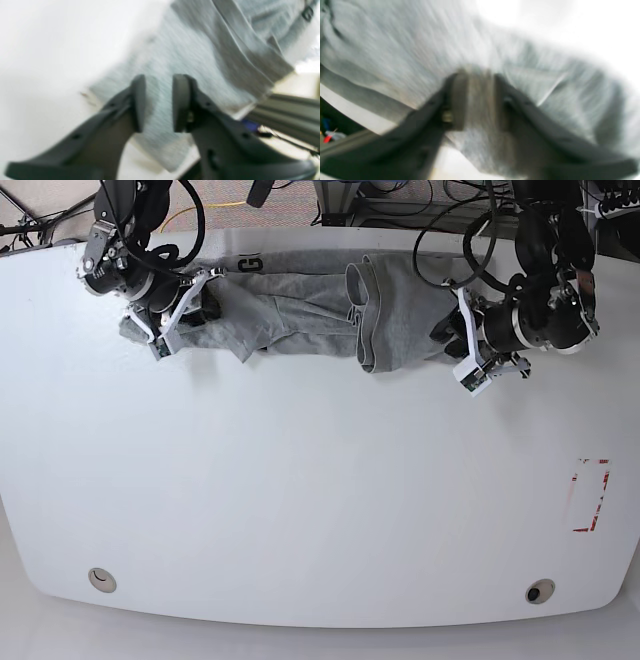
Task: Fold the T-shirt properly
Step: 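Move the left gripper to the strip's middle and grasp the fabric, then hold the strip ends with both grippers and pull them taut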
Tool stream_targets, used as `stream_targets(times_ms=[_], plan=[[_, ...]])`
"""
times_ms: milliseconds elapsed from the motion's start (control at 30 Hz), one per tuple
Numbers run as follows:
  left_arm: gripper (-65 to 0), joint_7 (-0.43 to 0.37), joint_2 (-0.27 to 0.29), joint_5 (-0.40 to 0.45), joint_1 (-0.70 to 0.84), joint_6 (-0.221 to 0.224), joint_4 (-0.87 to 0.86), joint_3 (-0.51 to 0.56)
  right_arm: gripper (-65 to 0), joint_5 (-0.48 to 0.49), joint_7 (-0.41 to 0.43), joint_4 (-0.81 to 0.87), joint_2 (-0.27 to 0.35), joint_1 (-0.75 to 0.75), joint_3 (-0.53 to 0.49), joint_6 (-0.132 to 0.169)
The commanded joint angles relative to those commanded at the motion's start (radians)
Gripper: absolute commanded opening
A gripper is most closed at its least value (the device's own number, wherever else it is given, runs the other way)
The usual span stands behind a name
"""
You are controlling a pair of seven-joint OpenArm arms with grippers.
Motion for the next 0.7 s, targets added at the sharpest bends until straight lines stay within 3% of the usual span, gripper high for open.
stream_targets(times_ms=[33,67,133,200,367,533,700], plan=[[-57.1,-0.032,0.0,0.035,0.023,0.0,-0.002,0.0,-19.7,0.008,-0.006,0.014,-0.006,0.002,0.0,0.0],[-57.2,-0.052,0.0,0.064,0.035,0.0,-0.002,0.0,-14.9,0.023,-0.006,0.02,-0.011,0.003,0.002,0.0],[-57.4,-0.083,0.002,0.109,0.055,0.0,-0.002,0.002,-7.8,0.068,-0.008,0.021,-0.014,0.003,0.028,0.0],[-57.4,-0.118,0.002,0.153,0.084,0.0,-0.011,0.002,-3.0,0.181,-0.009,0.017,-0.014,0.003,0.114,0.0],[-57.4,-0.14,-0.002,0.172,0.101,0.0,-0.092,0.002,-2.9,0.385,-0.089,-0.046,-0.005,0.029,0.29,0.0],[-57.4,-0.141,-0.003,0.17,0.098,0.0,-0.167,0.0,-2.9,0.402,-0.121,-0.18,0.084,0.043,0.427,0.0],[-57.2,-0.141,-0.002,0.17,0.098,0.0,-0.164,0.0,-2.9,0.427,-0.121,-0.342,0.184,0.071,0.463,0.0]])
